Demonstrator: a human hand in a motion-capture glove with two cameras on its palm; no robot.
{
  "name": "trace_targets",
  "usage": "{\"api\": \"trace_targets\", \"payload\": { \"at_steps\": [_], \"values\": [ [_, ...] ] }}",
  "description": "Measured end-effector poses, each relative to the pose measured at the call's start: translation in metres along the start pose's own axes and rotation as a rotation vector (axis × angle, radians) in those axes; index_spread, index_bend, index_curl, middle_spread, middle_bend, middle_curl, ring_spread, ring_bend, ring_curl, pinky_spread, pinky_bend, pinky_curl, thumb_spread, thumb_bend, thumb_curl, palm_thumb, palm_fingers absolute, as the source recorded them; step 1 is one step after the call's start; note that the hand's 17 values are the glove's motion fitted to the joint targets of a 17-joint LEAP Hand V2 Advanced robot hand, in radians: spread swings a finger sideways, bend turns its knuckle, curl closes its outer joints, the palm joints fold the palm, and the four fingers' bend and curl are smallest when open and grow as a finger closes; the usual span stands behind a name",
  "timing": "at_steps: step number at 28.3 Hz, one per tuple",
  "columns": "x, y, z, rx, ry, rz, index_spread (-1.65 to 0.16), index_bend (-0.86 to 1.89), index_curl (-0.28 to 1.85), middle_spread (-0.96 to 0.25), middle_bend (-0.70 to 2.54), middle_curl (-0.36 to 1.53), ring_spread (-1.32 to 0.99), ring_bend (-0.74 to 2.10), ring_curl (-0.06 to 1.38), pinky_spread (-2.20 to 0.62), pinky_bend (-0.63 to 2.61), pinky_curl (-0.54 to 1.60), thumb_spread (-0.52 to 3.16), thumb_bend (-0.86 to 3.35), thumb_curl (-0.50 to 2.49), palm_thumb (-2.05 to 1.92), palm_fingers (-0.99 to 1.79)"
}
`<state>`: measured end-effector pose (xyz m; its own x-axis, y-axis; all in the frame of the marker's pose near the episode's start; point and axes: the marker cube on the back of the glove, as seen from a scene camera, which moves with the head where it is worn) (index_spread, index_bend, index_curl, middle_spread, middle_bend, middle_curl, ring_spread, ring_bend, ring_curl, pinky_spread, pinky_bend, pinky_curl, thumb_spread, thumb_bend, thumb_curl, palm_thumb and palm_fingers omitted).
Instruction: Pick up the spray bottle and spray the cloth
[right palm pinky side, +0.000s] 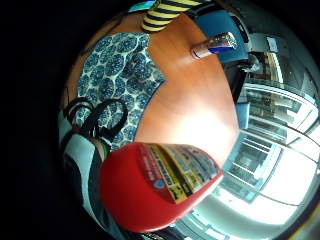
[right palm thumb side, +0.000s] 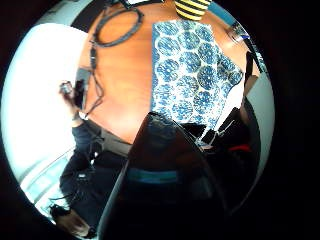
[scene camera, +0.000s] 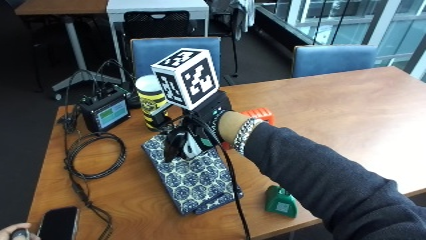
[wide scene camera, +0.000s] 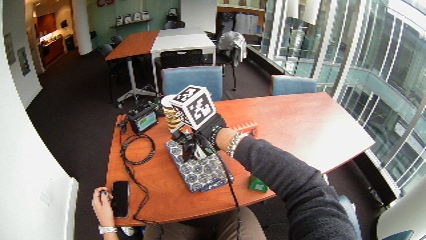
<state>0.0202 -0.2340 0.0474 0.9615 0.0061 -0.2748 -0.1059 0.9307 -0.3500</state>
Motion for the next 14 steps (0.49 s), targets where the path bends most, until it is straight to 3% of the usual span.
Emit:
{"api": "trace_targets", "payload": {
  "at_steps": [14],
  "values": [
    [-0.035, 0.004, -0.031, 0.127, -0.68, -0.242, -0.32, 0.2, 0.61, -0.23, 0.62, 0.52, -0.22, 0.66, 0.45, -0.29, 0.38, 0.38, 0.3, -0.03, 0.82, 0.96, 1.36]
  ]
}}
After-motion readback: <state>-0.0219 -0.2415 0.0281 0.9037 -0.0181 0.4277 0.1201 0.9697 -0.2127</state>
